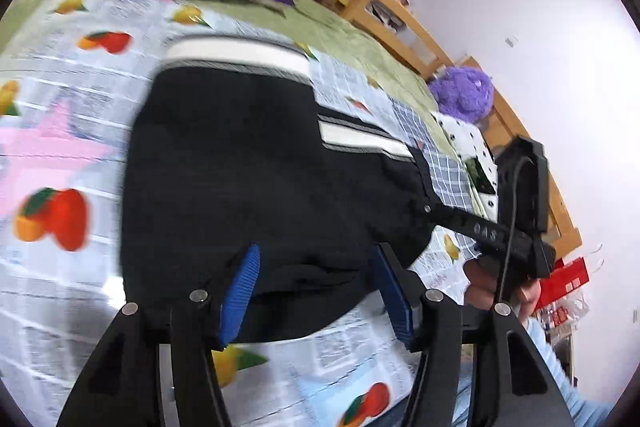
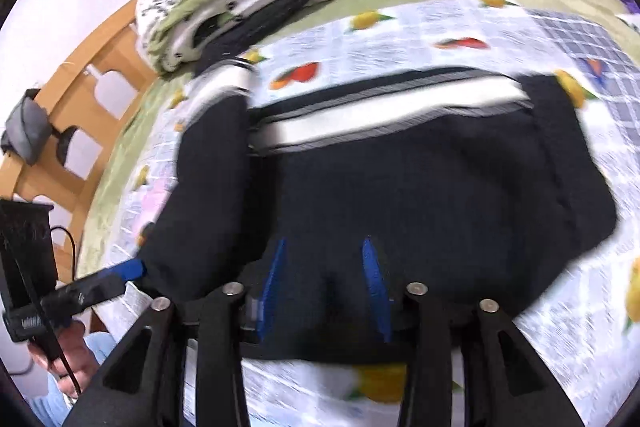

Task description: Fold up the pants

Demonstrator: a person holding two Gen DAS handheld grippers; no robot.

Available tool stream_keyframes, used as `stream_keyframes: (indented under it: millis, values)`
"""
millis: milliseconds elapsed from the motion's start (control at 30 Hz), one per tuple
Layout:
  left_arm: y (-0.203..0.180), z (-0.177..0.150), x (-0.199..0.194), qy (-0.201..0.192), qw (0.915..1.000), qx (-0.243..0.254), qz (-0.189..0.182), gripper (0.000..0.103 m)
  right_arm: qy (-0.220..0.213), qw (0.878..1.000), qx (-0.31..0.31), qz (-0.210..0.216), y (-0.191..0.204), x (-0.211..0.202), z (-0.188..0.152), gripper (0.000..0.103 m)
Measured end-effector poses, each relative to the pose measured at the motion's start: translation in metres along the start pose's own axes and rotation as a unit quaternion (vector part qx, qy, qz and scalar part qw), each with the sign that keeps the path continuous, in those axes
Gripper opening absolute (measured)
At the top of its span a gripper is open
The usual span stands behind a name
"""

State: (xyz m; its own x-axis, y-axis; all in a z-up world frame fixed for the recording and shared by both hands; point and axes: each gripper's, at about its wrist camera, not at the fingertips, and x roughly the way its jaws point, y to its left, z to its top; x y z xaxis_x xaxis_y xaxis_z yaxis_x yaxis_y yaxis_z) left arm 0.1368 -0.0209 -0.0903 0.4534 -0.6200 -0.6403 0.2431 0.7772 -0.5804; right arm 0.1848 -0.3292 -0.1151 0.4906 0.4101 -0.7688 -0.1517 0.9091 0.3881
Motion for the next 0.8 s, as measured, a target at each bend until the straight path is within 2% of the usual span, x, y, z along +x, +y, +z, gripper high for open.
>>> stream_keyframes:
  millis: [67, 167, 233, 300, 333, 367, 400, 500, 533, 667, 800]
  values:
    - [0.016, 0.001, -0.011, -0.009, 0.9996, -0.015, 0.021, 0.057, 0.009, 1.000, -0.014, 0.006, 0.016, 0.021, 0.013, 0.050]
    - [0.041, 0.001, -0.026, -0.024, 0.9977, -0.037, 0.052, 0.057, 0.028, 0.999, -0.025, -0.013, 0.030, 0.060, 0.026, 0.052]
    - [0.056, 0.001, -0.033, -0.029, 0.9959, -0.055, 0.065, 0.057, 0.050, 0.999, -0.012, 0.001, 0.034, 0.086, 0.029, 0.052]
    - [0.060, 0.003, -0.034, -0.032, 0.9936, -0.060, 0.090, 0.057, 0.064, 0.998, -0.002, 0.027, 0.039, 0.102, 0.027, 0.041]
    - [0.060, 0.004, -0.035, -0.034, 0.9921, -0.056, 0.107, 0.057, 0.071, 0.997, -0.015, 0.031, 0.046, 0.105, 0.025, 0.023]
    - [0.060, 0.004, -0.034, -0.036, 0.9909, -0.051, 0.120, 0.057, 0.060, 0.997, -0.042, 0.029, 0.054, 0.099, 0.025, 0.009]
    - [0.059, 0.004, -0.035, -0.038, 0.9896, -0.045, 0.131, 0.057, 0.032, 0.996, -0.073, 0.029, 0.062, 0.080, 0.028, 0.009]
    - [0.055, 0.004, -0.033, -0.044, 0.9889, -0.038, 0.136, 0.057, -0.027, 0.993, -0.088, 0.071, 0.064, 0.019, 0.042, 0.009]
    - [0.053, 0.005, -0.030, -0.043, 0.9893, -0.038, 0.134, 0.057, -0.044, 0.993, -0.091, 0.066, 0.062, -0.004, 0.047, 0.009]
    - [0.039, 0.006, -0.015, -0.033, 0.9914, -0.039, 0.120, 0.057, -0.110, 0.988, -0.110, 0.020, 0.038, -0.058, 0.046, 0.009]
    - [0.020, 0.006, 0.000, -0.013, 0.9944, -0.029, 0.101, 0.057, -0.132, 0.987, -0.070, -0.052, -0.025, -0.082, 0.050, 0.009]
